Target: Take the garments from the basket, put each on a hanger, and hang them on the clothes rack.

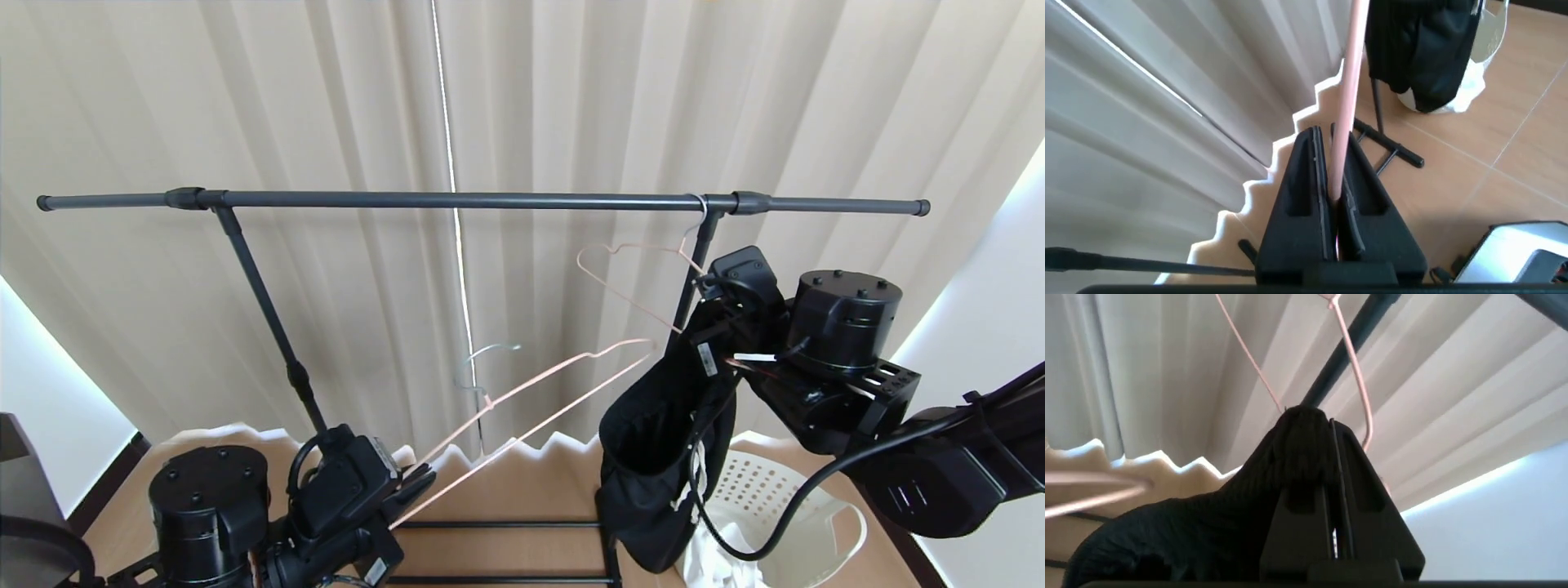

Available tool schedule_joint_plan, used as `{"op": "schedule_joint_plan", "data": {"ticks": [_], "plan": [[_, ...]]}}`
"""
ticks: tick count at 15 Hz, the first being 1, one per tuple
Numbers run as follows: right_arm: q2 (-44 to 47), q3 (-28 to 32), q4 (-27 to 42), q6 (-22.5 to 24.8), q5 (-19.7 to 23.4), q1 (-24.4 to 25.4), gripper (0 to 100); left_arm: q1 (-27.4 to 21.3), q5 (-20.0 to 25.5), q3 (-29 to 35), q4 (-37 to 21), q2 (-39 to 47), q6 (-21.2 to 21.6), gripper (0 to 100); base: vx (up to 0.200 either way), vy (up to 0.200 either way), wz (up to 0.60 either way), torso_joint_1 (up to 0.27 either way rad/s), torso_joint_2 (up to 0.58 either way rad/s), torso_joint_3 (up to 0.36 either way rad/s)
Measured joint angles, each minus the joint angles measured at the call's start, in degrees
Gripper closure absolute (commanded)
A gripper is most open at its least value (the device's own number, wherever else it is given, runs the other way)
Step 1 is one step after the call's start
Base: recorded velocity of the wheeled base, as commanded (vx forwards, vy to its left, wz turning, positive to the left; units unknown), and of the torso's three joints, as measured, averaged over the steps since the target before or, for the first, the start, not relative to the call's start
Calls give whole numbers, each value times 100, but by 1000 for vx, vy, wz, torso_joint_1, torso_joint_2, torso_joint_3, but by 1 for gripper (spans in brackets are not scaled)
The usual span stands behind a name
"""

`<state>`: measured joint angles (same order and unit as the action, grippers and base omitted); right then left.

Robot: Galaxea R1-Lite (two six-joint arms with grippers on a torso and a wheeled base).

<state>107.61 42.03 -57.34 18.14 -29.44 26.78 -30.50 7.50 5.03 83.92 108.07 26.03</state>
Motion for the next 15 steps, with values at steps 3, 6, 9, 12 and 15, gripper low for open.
{"op": "schedule_joint_plan", "data": {"ticks": [3,6,9,12,15], "plan": [[-22,74,-10,-5,-223,0,100,-11,185,-129,0,1,46,100,0,0,0,0,0,0],[-24,79,-5,-30,-250,98,100,-26,299,-187,2,20,95,100,0,0,0,0,0,0],[2,68,-7,-128,-477,494,100,-130,265,-88,20,223,33,100,0,0,0,0,0,0],[5,55,-10,-161,-567,709,100,-183,235,-33,383,486,-22,100,0,0,0,0,0,0],[6,55,-16,-165,-712,877,100,-232,-68,9,602,794,-282,100,0,0,0,0,0,0]]}}
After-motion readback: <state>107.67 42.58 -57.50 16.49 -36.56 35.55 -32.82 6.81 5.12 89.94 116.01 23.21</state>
